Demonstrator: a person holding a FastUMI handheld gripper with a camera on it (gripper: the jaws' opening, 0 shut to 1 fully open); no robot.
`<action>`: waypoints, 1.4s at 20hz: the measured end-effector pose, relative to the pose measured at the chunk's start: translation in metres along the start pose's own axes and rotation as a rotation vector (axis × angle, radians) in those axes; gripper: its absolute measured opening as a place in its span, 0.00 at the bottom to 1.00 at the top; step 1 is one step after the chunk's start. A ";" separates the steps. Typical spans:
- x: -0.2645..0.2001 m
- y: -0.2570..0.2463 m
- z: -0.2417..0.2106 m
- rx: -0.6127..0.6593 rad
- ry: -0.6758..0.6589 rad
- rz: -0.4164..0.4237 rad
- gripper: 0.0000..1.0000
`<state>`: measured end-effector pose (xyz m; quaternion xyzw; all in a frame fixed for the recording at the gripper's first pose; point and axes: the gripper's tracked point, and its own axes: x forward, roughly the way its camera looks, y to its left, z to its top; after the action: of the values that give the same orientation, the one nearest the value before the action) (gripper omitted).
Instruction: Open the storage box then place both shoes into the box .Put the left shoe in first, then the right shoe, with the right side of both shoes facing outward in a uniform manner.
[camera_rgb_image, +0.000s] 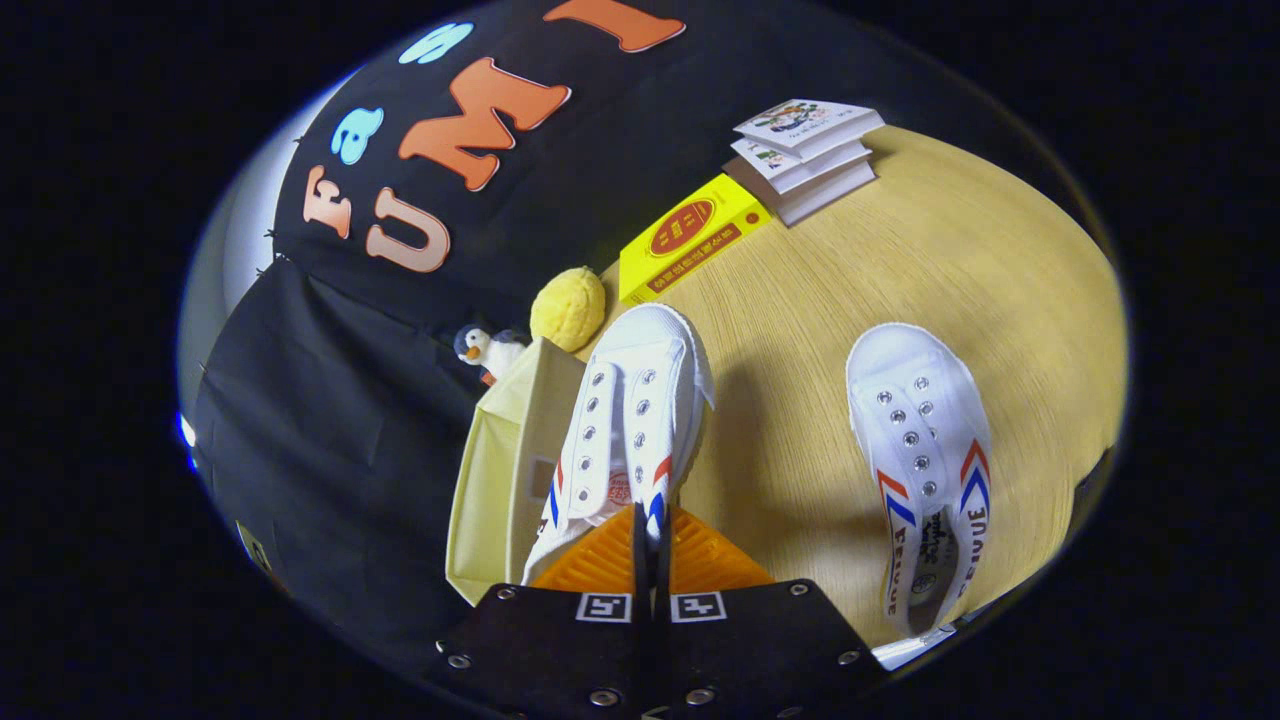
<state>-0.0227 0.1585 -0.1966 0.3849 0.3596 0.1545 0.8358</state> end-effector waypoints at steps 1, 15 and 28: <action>-0.008 0.007 0.010 -0.012 -0.025 0.002 0.00; 0.006 0.136 -0.008 -0.084 0.013 0.108 0.00; 0.122 0.141 -0.084 -0.098 0.111 -0.094 0.00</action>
<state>0.0041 0.3613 -0.1862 0.3171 0.4151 0.1537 0.8388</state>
